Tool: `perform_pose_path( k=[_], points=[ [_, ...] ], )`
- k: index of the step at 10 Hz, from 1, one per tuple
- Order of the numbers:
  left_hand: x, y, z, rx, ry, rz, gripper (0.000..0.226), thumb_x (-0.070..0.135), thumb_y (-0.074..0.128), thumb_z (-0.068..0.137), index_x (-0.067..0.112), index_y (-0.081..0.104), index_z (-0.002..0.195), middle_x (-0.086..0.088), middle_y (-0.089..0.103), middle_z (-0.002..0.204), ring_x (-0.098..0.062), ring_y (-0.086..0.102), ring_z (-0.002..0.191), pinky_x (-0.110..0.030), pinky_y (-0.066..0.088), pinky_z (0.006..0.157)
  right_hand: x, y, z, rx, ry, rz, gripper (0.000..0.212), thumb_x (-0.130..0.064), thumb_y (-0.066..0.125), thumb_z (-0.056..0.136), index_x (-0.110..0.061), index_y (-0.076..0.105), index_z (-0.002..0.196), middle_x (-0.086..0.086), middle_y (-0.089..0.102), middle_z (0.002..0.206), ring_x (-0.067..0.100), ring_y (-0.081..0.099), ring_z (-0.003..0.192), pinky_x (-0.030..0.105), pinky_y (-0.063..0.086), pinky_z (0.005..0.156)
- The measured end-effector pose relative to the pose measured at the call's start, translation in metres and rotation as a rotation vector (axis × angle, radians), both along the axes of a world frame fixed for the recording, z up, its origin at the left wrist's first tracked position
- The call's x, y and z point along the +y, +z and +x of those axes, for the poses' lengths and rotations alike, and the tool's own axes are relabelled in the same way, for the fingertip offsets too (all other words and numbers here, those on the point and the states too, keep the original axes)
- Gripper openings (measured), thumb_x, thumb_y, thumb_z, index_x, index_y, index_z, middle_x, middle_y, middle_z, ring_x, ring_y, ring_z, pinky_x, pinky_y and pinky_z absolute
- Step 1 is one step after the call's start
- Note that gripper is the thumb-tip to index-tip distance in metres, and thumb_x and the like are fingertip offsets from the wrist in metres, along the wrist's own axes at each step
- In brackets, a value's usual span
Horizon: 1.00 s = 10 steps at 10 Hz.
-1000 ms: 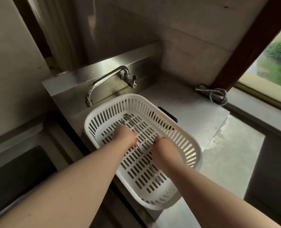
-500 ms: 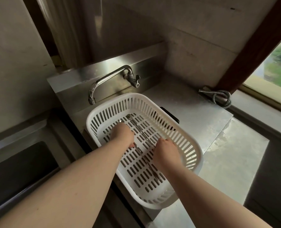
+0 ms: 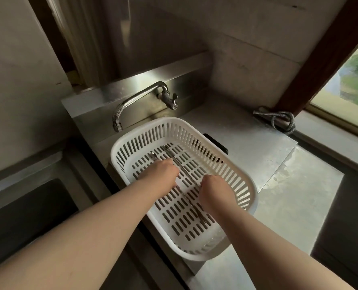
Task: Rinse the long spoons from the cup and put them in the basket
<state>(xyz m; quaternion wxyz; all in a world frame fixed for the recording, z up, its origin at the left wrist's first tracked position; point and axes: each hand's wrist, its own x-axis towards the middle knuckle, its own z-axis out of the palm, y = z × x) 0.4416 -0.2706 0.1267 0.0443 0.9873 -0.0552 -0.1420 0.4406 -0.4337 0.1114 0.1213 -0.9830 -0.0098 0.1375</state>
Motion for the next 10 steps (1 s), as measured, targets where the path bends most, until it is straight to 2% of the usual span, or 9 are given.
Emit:
perform_pose_path(
  k=[2,3,4,5,6,7,8,9,10],
  points=[
    [-0.002,-0.005,0.003,-0.013,0.047,-0.007,0.024,0.030,0.064,0.096,0.007,0.064,0.089,-0.004,0.051,0.097,-0.022,0.047,0.082,-0.037,0.044,0.070,0.002,0.000,-0.001,-0.006,0.024,-0.011,0.030,0.002,0.043,0.084,-0.021,0.042,0.064,-0.002,0.054,0.071,0.013,0.052,0.061,0.032,0.050,0.057],
    [-0.004,-0.007,0.005,-0.010,0.077,0.014,0.039,0.032,0.063,0.096,0.015,0.043,0.066,-0.003,0.044,0.089,-0.023,0.047,0.078,-0.036,0.040,0.065,0.003,-0.001,0.001,-0.008,0.040,-0.014,0.030,0.001,0.044,0.084,-0.022,0.043,0.064,-0.002,0.054,0.072,0.013,0.051,0.060,0.032,0.046,0.056],
    [-0.003,-0.009,0.004,-0.032,0.058,0.017,0.039,0.031,0.064,0.096,0.017,0.042,0.067,-0.003,0.047,0.091,-0.022,0.048,0.077,-0.035,0.040,0.064,0.002,-0.003,0.001,-0.009,0.029,-0.009,0.027,-0.003,0.046,0.087,-0.022,0.046,0.068,-0.003,0.055,0.074,0.012,0.052,0.063,0.031,0.049,0.058],
    [-0.001,-0.009,0.001,-0.082,0.006,0.004,0.015,0.023,0.065,0.095,0.011,0.062,0.087,-0.007,0.055,0.102,-0.022,0.051,0.083,-0.035,0.045,0.067,0.003,-0.003,0.001,-0.004,0.012,-0.007,0.025,-0.005,0.046,0.088,-0.022,0.047,0.070,-0.003,0.054,0.075,0.011,0.052,0.063,0.030,0.048,0.058],
    [0.000,-0.006,-0.004,-0.088,-0.022,-0.002,0.008,0.012,0.064,0.094,0.010,0.064,0.102,-0.008,0.054,0.108,-0.024,0.056,0.090,-0.038,0.053,0.072,0.003,-0.004,0.001,-0.022,0.012,0.015,0.022,-0.008,0.045,0.089,-0.023,0.048,0.073,-0.004,0.052,0.078,0.012,0.052,0.066,0.031,0.050,0.061],
    [-0.002,0.005,-0.008,-0.085,-0.022,0.018,0.020,0.021,0.060,0.097,0.015,0.060,0.115,-0.007,0.053,0.115,-0.027,0.056,0.102,-0.040,0.050,0.074,0.004,-0.002,0.002,-0.046,0.010,0.032,0.018,-0.014,0.049,0.091,-0.024,0.049,0.076,-0.004,0.050,0.083,0.015,0.053,0.072,0.034,0.054,0.069],
    [-0.006,0.019,-0.018,-0.111,-0.013,-0.027,0.030,0.036,0.053,0.099,0.017,0.059,0.122,-0.006,0.056,0.118,-0.029,0.055,0.108,-0.043,0.050,0.081,0.003,0.002,-0.001,-0.069,0.005,0.041,0.006,-0.018,0.054,0.092,-0.023,0.058,0.090,-0.002,0.055,0.093,0.017,0.057,0.081,0.036,0.057,0.074],
    [-0.002,0.028,-0.035,-0.227,0.004,-0.129,0.027,0.038,0.049,0.100,0.019,0.061,0.114,-0.001,0.060,0.114,-0.024,0.058,0.104,-0.039,0.051,0.079,0.004,0.011,-0.009,-0.100,-0.003,0.071,0.011,-0.021,0.053,0.093,-0.022,0.063,0.097,-0.002,0.057,0.096,0.019,0.058,0.085,0.038,0.057,0.077],
    [0.009,0.031,-0.059,-0.347,0.042,-0.287,0.025,0.035,0.047,0.100,0.020,0.065,0.109,0.003,0.063,0.110,-0.019,0.057,0.101,-0.036,0.053,0.082,0.007,0.025,-0.026,-0.219,0.015,0.185,0.013,-0.023,0.052,0.093,-0.025,0.065,0.093,-0.005,0.060,0.097,0.014,0.059,0.080,0.033,0.056,0.069]
  ],
)
